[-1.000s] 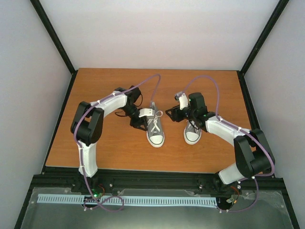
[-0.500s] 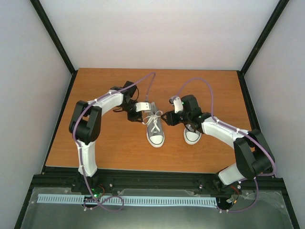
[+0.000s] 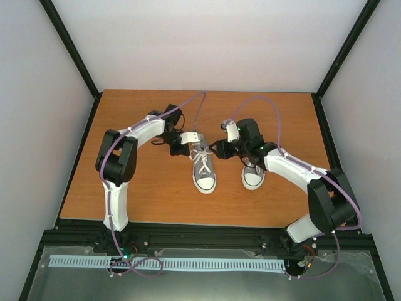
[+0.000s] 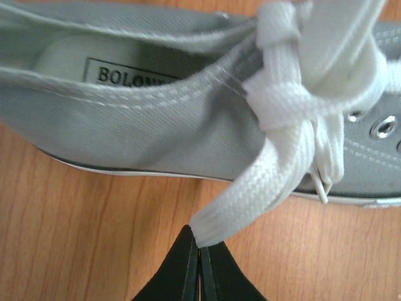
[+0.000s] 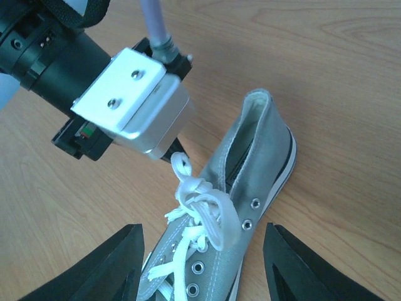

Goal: Tie the shoes
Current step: Tie the shoelace on the shoe.

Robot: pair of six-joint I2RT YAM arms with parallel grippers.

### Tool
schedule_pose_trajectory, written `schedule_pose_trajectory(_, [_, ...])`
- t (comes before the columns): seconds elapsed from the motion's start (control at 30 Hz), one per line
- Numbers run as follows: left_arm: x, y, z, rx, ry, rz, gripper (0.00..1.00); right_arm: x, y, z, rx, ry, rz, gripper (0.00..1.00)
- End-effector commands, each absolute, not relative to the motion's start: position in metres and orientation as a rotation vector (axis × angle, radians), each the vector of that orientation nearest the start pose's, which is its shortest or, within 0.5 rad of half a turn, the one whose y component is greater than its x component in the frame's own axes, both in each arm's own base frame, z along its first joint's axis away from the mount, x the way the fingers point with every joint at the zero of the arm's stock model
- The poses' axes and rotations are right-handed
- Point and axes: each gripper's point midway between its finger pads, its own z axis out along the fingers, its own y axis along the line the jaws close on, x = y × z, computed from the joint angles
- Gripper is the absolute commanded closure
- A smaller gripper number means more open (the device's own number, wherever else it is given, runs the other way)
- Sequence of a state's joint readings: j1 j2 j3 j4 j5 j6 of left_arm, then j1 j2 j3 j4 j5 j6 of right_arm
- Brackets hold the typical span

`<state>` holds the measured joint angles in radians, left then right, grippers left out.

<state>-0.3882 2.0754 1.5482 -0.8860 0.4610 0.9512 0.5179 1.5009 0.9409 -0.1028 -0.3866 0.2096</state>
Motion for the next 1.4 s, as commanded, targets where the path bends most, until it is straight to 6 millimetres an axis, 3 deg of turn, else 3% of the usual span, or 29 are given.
schedule_pose_trajectory(0.0, [0.378,-0.244,0.073,1.754,2.113,-0.589,0.99,0.336,0.277,0.158,-0.608,2.23,0.866,0.46])
schedule_pose_trajectory(0.27, [0.432,-0.251,0.095,1.606,2.093,-0.43,0.99,0.336,0.278,0.158,-0.624,2.232,0.863,0.46])
schedule_pose_trajectory(0.3, [0.434,-0.252,0.094,1.604,2.094,-0.428,0.95,0.336,0.278,0.157,-0.624,2.235,0.863,0.46])
schedule_pose_trajectory(0.47, [0.423,-0.246,0.098,1.651,2.08,-0.463,0.5,0.335,0.276,0.154,-0.623,2.244,0.855,0.46])
schedule_pose_trajectory(0.5, [0.423,-0.241,0.101,1.653,2.076,-0.456,0.34,0.335,0.276,0.154,-0.626,2.242,0.853,0.46])
schedule_pose_trajectory(0.53, [0.424,-0.236,0.106,1.661,2.066,-0.443,0.06,0.334,0.276,0.153,-0.628,2.245,0.851,0.46])
schedule_pose_trajectory(0.57, [0.427,-0.232,0.111,1.662,2.058,-0.429,0.01,0.334,0.276,0.154,-0.631,2.242,0.852,0.46])
schedule_pose_trajectory(0.67, [0.441,-0.219,0.134,1.61,2.04,-0.361,0.0,0.334,0.277,0.154,-0.635,2.24,0.852,0.46])
schedule_pose_trajectory(0.73, [0.457,-0.206,0.164,1.535,2.013,-0.253,0.0,0.335,0.276,0.157,-0.635,2.231,0.845,0.46])
schedule_pose_trajectory(0.77, [0.468,-0.2,0.188,1.475,1.987,-0.186,0.0,0.337,0.275,0.159,-0.636,2.222,0.834,0.45])
schedule_pose_trajectory(0.83, [0.487,-0.191,0.254,1.282,1.906,-0.157,0.0,0.342,0.271,0.164,-0.634,2.198,0.798,0.41])
schedule_pose_trajectory(0.9, [0.51,-0.174,0.325,0.938,1.878,-0.203,0.0,0.348,0.265,0.175,-0.635,2.142,0.771,0.36])
schedule_pose_trajectory(0.93, [0.523,-0.159,0.349,0.737,1.902,-0.224,0.0,0.352,0.262,0.182,-0.628,2.104,0.766,0.32])
schedule_pose_trajectory(1.0, [0.54,-0.136,0.368,0.402,1.973,-0.296,0.0,0.361,0.251,0.203,-0.571,1.996,0.729,0.02])
schedule_pose_trajectory(1.03, [0.541,-0.136,0.376,0.37,1.976,-0.366,0.0,0.368,0.24,0.213,-0.501,1.951,0.677,0.0])
schedule_pose_trajectory(1.13, [0.516,-0.157,0.359,0.487,2.007,-0.716,0.08,0.383,0.207,0.239,-0.34,1.847,0.528,0.0])
schedule_pose_trajectory(1.2, [0.487,-0.175,0.33,0.583,2.066,-0.761,0.04,0.386,0.192,0.25,-0.236,1.834,0.536,0.0])
schedule_pose_trajectory(1.27, [0.449,-0.194,0.293,0.733,2.116,-0.691,0.1,0.378,0.208,0.256,-0.345,1.846,0.636,0.0])
schedule_pose_trajectory(1.37, [0.391,-0.215,0.232,0.942,2.241,-0.717,0.36,0.373,0.22,0.247,-0.381,1.941,0.711,0.02])
